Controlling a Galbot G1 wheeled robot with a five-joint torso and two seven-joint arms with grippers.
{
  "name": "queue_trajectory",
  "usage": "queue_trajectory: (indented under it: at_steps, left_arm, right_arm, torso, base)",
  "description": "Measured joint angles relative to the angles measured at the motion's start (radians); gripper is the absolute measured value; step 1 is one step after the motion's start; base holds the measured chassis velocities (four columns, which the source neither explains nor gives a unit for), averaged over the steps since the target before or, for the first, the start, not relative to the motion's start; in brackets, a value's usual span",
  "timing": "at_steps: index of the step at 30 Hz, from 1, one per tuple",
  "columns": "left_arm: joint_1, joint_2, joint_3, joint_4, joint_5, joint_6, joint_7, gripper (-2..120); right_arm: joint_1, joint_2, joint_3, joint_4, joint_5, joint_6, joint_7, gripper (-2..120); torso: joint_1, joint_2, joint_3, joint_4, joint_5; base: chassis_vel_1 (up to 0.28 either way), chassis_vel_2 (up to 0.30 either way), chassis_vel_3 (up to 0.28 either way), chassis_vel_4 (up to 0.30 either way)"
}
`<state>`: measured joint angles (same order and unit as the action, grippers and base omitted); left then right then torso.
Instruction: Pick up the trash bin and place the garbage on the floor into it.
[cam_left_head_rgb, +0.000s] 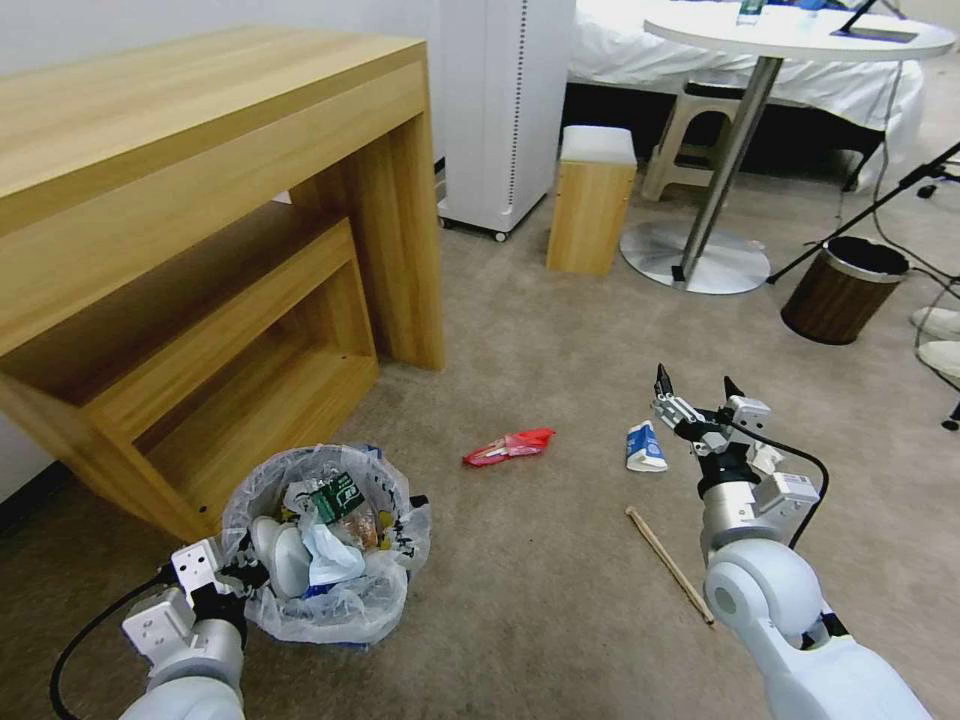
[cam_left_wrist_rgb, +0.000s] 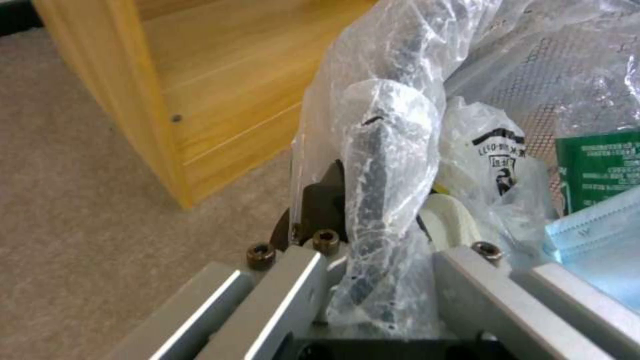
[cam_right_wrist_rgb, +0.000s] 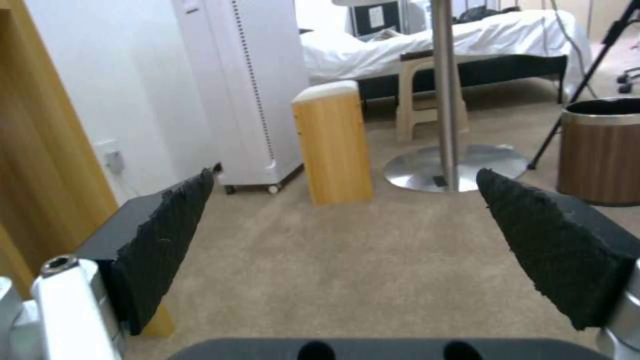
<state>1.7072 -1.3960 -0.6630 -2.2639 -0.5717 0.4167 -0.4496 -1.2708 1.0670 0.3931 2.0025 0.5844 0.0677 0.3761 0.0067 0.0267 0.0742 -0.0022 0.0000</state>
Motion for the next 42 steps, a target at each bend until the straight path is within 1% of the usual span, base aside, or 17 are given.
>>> queue_trajectory:
  at_steps: [6, 9, 18, 42]
  left_arm:
    - [0.003, -0.002, -0.002, 0.0, 0.001, -0.005, 0.0, 1]
    - [0.007, -0.002, -0.009, -0.001, 0.001, -0.006, 0.0, 1]
    - [0.003, -0.006, -0.008, 0.001, 0.0, -0.008, 0.0, 1]
    - [-0.01, 0.005, -0.006, 0.015, -0.007, -0.013, -0.001, 1]
  right_arm:
    - [0.006, 0.003, -0.005, -0.009, -0.004, 0.003, -0.003, 100]
    - [0.009, 0.003, -0.005, -0.012, -0.004, 0.003, -0.004, 100]
    - [0.011, 0.003, -0.007, -0.02, -0.005, 0.002, -0.008, 100]
    - [0.013, 0.016, -0.009, -0.038, -0.017, 0.01, -0.014, 100]
  torso:
    - [0.0, 0.0, 0.0, -0.0003, 0.0]
    - [0.0, 0.0, 0.0, 0.0001, 0.0]
    - [0.0, 0.0, 0.0, 0.0001, 0.0001]
    - [0.0, 0.0, 0.0, 0.0001, 0.0]
  base:
    - [-0.023, -0.021, -0.023, -0.028]
    - [0.0, 0.0, 0.0, 0.0]
    - [0.0, 0.0, 0.0, 0.0]
    - [-0.07, 0.074, 0.072, -0.072]
